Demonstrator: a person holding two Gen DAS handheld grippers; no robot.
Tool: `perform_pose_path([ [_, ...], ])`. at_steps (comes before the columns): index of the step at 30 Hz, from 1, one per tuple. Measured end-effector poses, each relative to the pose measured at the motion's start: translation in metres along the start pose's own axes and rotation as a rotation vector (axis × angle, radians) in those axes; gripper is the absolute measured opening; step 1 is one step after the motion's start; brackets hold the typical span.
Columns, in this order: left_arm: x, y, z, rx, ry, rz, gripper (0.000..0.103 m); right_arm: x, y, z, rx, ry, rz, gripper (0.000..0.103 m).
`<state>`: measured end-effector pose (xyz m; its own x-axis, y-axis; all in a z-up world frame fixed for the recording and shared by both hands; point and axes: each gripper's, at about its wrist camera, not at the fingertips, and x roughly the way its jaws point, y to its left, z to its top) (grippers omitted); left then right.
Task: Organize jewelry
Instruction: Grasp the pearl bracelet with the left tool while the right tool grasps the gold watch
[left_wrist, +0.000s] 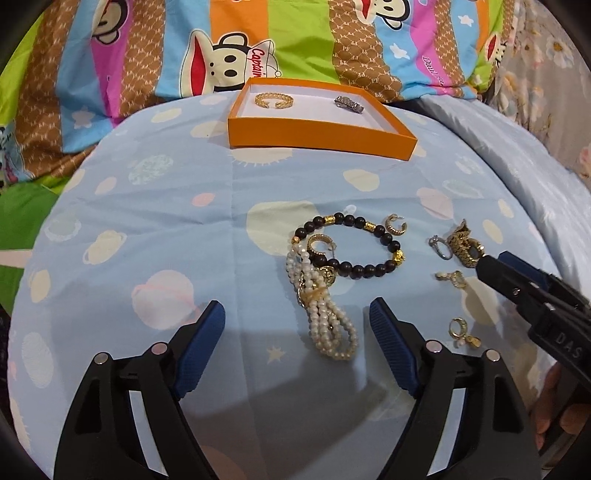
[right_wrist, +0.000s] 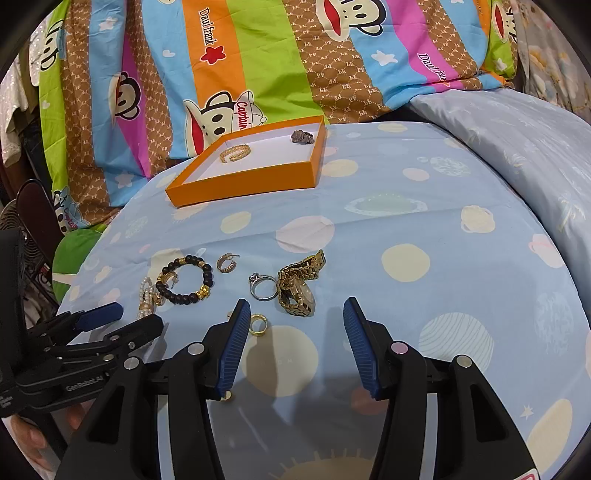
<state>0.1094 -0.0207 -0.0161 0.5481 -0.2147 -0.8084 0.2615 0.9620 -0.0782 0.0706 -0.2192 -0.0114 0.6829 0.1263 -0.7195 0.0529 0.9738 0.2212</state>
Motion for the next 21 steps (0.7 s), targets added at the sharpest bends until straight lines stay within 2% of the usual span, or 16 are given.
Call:
perform_pose_path([
  [5,-0.001,-0.002,-0.003,0.038,-0.029,0.035,0.052,0.000,0.000,0.000,-0.001,0.000,0.000,0.052],
  [10,-0.004,0.001,-0.004,0.052,-0.039,0.041,0.021,0.000,-0.001,0.001,0.000,0.000,0.000,0.052],
  [21,-0.015,0.027,-0.015,0.007,-0.052,0.007,0.021,0.006,0.005,0.007,0.029,-0.007,0.002,0.051],
])
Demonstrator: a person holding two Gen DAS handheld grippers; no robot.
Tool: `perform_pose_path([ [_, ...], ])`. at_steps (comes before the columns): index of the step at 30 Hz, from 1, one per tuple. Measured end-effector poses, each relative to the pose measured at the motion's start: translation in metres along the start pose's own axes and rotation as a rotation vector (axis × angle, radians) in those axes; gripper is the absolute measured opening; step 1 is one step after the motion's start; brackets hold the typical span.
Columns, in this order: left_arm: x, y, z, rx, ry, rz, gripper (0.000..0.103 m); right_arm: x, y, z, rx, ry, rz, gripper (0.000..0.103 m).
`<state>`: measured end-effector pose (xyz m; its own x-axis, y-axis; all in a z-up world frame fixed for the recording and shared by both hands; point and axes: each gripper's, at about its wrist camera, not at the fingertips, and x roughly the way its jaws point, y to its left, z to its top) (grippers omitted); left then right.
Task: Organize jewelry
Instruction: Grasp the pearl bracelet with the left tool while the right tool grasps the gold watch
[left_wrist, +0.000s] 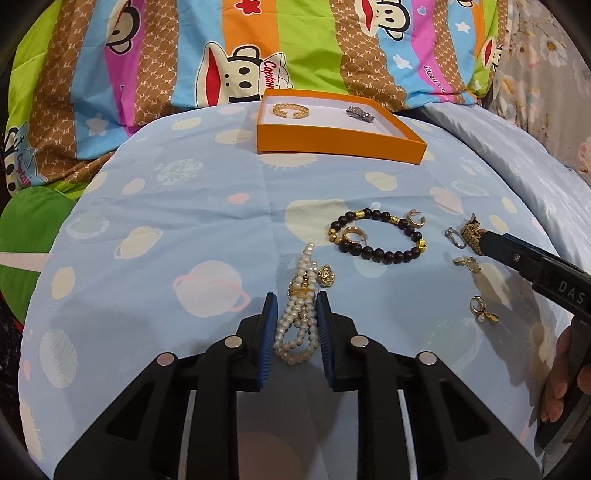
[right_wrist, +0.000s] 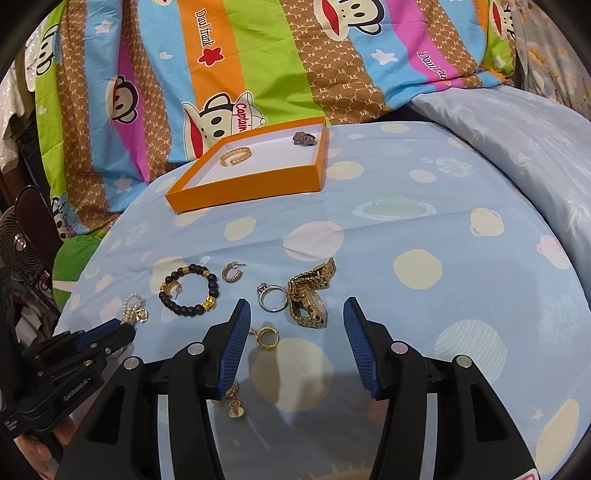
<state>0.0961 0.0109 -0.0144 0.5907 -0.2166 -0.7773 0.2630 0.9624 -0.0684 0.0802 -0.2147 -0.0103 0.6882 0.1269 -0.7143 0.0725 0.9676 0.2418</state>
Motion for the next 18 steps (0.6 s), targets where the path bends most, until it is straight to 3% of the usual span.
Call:
perform_pose_path([
  [6,0.001,0.000,0.000,0.001,0.000,0.001,0.021,-0.002,-0.013,0.004,0.077,-0.029,-0.003,0.048],
  [10,0.000,-0.001,0.000,0.005,-0.001,0.005,0.021,0.008,-0.021,0.005,0.126,0.014,0.002,0.033],
  [18,0.001,-0.003,0.000,0.011,0.001,0.013,0.021,0.020,-0.006,0.005,0.059,0.052,-0.033,0.027],
])
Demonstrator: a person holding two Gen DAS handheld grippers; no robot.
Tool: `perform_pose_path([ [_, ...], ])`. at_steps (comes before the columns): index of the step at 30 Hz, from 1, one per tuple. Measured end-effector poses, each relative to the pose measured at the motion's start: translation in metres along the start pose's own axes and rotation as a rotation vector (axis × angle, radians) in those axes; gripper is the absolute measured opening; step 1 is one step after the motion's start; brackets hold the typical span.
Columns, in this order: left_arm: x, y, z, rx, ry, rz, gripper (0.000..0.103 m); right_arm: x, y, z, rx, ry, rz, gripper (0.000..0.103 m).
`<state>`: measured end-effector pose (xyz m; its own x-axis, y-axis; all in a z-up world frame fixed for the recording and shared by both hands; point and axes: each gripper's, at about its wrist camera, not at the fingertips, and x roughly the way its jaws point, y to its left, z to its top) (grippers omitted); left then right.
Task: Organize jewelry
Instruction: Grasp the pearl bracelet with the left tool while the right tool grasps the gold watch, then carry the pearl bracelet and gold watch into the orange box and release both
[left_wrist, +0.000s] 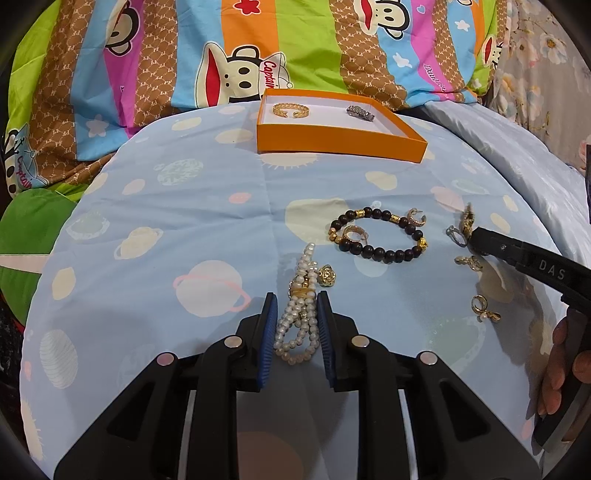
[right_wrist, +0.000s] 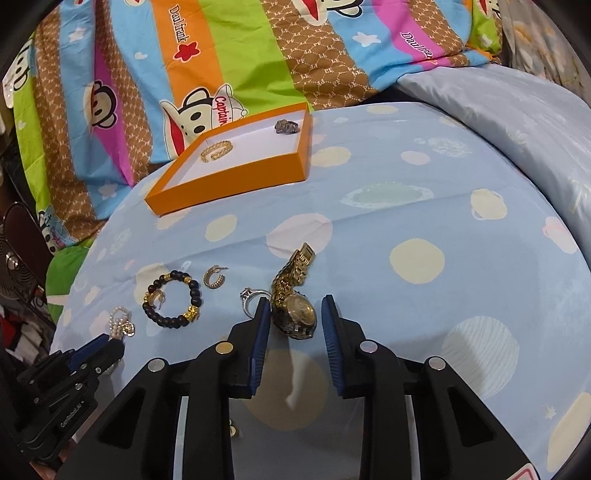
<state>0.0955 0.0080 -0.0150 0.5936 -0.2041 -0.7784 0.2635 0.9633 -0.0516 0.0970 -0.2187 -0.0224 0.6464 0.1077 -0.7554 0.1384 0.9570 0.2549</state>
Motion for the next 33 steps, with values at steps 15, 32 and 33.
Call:
perform_pose_path([
  [15,0.001,-0.001,0.000,0.003,0.001,0.004,0.022,-0.003,0.006,-0.002,-0.028,-0.016,-0.017,0.015],
  [32,-0.034,0.028,0.063,0.013,-0.056,-0.083,0.000,-0.049,0.035,0.074,-0.214,-0.169,-0.051,0.015],
  [33,-0.035,0.030,0.070,0.017,-0.063,-0.079,0.000,-0.046,0.038,0.085,-0.226,-0.178,-0.059,0.015],
])
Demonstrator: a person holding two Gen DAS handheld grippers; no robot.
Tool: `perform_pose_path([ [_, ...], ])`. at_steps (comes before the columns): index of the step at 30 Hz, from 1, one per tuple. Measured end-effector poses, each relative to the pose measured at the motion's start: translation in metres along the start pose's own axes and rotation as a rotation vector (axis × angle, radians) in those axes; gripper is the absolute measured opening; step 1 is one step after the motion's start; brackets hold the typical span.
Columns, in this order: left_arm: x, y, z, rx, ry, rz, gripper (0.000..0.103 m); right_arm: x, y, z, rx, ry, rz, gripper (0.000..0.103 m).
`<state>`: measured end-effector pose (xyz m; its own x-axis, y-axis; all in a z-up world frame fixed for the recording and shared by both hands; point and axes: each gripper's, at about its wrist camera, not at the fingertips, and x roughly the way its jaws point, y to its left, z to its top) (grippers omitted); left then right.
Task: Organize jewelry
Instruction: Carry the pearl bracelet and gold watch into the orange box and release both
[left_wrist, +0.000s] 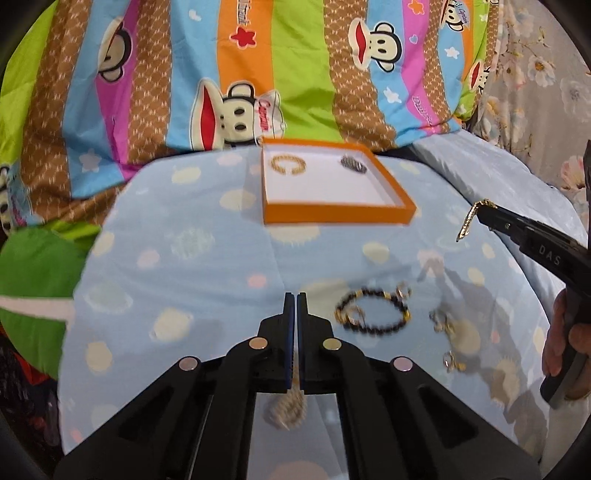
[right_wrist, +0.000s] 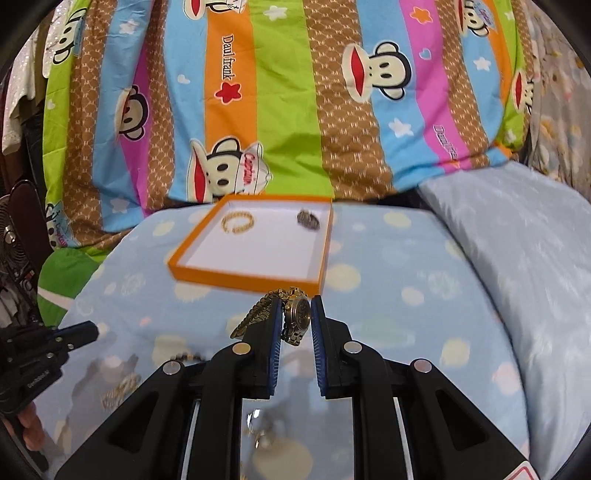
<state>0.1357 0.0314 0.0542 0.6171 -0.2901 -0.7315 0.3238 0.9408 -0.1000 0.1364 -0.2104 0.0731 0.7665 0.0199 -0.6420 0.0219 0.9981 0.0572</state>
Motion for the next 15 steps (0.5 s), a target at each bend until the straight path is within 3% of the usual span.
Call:
perform_pose_path([
  [6,-0.002,0.018,0.037,-0.005,-0.025,0.013,0.001,0.019,0.002,0.030,-0.018,-0.023,-0.011,0.015],
  [8,-0.003,0.019,0.029,-0.007,-0.005,-0.001,0.013,0.019,0.003,0.028,-0.013,-0.022,0.002,0.015],
  [10,0.000,0.016,0.015,0.004,0.023,-0.007,0.049,0.019,0.004,0.022,-0.003,-0.012,0.019,0.015],
  [15,0.023,0.002,-0.036,0.058,0.139,-0.006,0.050,0.017,0.004,0.007,-0.002,0.008,0.027,0.015],
])
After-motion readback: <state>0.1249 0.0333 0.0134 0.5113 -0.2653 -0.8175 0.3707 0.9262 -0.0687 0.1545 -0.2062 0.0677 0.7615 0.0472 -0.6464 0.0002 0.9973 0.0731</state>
